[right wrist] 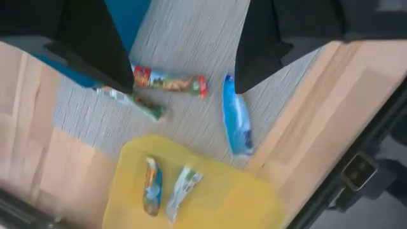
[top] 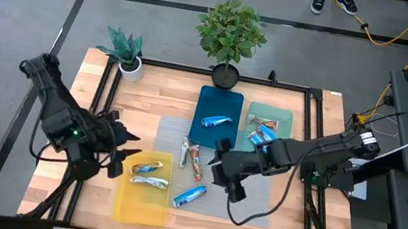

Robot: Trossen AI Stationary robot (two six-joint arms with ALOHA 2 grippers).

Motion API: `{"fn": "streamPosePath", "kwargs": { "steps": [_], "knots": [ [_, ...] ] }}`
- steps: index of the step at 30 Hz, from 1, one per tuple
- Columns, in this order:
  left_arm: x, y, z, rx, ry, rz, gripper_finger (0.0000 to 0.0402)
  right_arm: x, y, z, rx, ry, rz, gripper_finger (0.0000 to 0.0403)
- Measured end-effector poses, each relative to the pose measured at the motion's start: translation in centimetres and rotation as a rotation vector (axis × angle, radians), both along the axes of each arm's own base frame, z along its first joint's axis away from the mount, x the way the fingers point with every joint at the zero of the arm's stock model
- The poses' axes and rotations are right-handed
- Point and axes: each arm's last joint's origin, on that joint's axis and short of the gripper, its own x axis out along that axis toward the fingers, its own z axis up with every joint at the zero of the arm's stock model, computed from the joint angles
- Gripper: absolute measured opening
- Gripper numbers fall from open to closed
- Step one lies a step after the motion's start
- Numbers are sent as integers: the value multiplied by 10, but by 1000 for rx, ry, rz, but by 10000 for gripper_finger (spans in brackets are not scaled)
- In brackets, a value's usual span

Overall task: Pick and place Granola Bars by type
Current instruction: Put the blue granola bar into the blue bin

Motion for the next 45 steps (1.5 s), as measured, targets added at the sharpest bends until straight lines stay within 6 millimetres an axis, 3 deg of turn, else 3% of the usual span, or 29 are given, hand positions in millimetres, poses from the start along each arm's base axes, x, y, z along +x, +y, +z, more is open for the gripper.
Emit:
{"fn": "streamPosePath", "kwargs": {
  "steps": [9, 19, 29, 38, 45],
  "knots": [
    [-9, -3, 4, -3, -10, -53, 156, 24, 6, -25, 36, -49, 12, 280],
    [-17, -11, 3, -19, 11, -121, 151, 48, 19, -59, 64, 55, 56, 349],
    [-19, -12, 3, -17, 16, -137, 148, 64, 41, -109, 81, 142, 114, 344],
    [-19, -13, 3, -20, 19, -139, 146, 71, 44, -136, 106, 209, 60, 343],
    [-19, -13, 3, -22, 19, -139, 145, 78, 42, -169, 108, 297, -5, 343]
  ]
}}
